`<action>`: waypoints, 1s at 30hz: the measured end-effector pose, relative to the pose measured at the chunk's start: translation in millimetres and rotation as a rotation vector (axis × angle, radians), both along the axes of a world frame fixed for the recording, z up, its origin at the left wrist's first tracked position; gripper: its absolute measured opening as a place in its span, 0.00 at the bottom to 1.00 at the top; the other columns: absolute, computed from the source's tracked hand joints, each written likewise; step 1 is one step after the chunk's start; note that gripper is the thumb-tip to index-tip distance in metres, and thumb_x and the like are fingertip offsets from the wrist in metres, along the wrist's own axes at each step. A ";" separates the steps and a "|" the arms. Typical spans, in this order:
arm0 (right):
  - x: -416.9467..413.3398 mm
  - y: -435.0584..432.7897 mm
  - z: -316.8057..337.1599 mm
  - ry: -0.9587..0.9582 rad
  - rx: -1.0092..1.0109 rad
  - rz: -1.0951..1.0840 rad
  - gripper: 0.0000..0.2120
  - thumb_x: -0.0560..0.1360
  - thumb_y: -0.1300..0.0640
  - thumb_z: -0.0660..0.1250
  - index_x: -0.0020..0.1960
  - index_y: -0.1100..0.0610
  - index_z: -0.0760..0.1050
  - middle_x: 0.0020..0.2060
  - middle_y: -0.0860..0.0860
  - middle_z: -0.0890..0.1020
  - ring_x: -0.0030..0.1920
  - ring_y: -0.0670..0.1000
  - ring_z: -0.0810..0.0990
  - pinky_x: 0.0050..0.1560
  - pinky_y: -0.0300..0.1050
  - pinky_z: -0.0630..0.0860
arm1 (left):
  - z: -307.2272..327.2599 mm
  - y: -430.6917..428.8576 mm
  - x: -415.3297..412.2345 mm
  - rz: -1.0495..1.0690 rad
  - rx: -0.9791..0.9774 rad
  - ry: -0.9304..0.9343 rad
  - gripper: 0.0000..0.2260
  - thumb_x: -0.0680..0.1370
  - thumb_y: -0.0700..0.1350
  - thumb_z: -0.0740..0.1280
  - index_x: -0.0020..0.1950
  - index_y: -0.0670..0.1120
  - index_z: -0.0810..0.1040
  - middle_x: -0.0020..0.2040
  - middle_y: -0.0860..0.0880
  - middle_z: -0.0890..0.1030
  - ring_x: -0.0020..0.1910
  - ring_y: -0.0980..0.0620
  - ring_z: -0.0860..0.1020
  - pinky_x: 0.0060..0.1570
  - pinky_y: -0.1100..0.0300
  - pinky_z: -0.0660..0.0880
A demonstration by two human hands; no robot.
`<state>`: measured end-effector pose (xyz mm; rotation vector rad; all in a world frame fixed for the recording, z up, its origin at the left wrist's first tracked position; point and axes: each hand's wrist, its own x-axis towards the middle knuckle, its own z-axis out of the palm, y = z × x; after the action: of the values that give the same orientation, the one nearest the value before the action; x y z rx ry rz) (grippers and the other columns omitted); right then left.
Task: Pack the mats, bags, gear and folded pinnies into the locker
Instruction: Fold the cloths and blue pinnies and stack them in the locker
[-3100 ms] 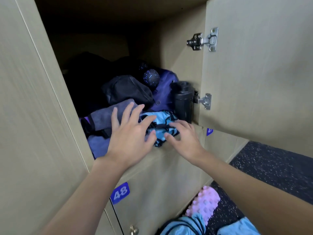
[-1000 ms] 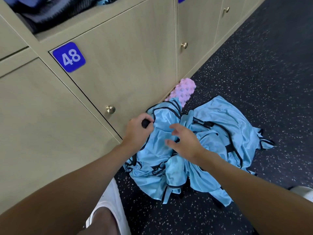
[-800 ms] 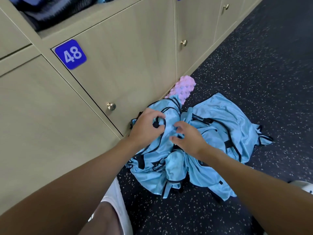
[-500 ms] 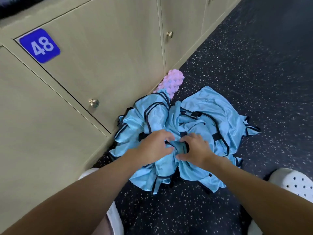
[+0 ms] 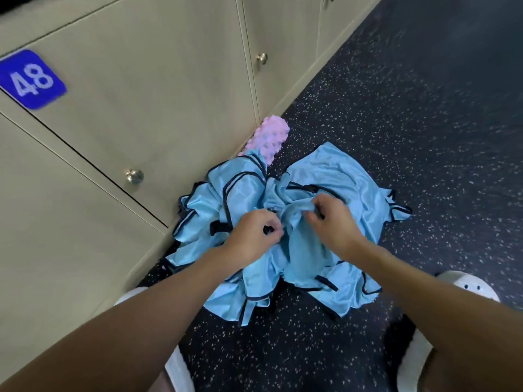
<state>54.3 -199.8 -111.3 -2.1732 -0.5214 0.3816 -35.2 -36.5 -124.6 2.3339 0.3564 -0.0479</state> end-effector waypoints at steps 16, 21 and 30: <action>31.1 4.4 314.9 -0.157 0.494 -0.079 0.08 0.79 0.60 0.65 0.41 0.54 0.74 0.36 0.49 0.80 0.37 0.46 0.78 0.38 0.40 0.76 | 286.0 -16.1 35.8 0.055 -0.051 -0.527 0.09 0.74 0.42 0.74 0.41 0.37 0.79 0.38 0.37 0.81 0.34 0.51 0.74 0.38 0.48 0.75; 25.6 2.9 358.3 -0.025 0.601 -0.046 0.10 0.79 0.51 0.67 0.56 0.55 0.76 0.52 0.53 0.82 0.51 0.51 0.83 0.50 0.48 0.81 | 352.4 -17.0 18.7 0.149 -0.131 -0.656 0.05 0.76 0.38 0.72 0.42 0.37 0.81 0.41 0.38 0.84 0.33 0.53 0.75 0.37 0.60 0.72; -22.7 11.3 322.8 0.014 0.271 0.182 0.34 0.69 0.46 0.77 0.70 0.55 0.68 0.62 0.50 0.74 0.61 0.49 0.76 0.56 0.44 0.75 | 364.1 -2.4 6.5 0.353 -0.138 -0.717 0.12 0.74 0.38 0.71 0.32 0.46 0.77 0.30 0.52 0.77 0.28 0.58 0.71 0.31 0.63 0.69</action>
<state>31.5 -188.5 211.5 -1.8678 -0.7225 0.3995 -28.7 -38.9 239.5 1.9597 0.3715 0.8791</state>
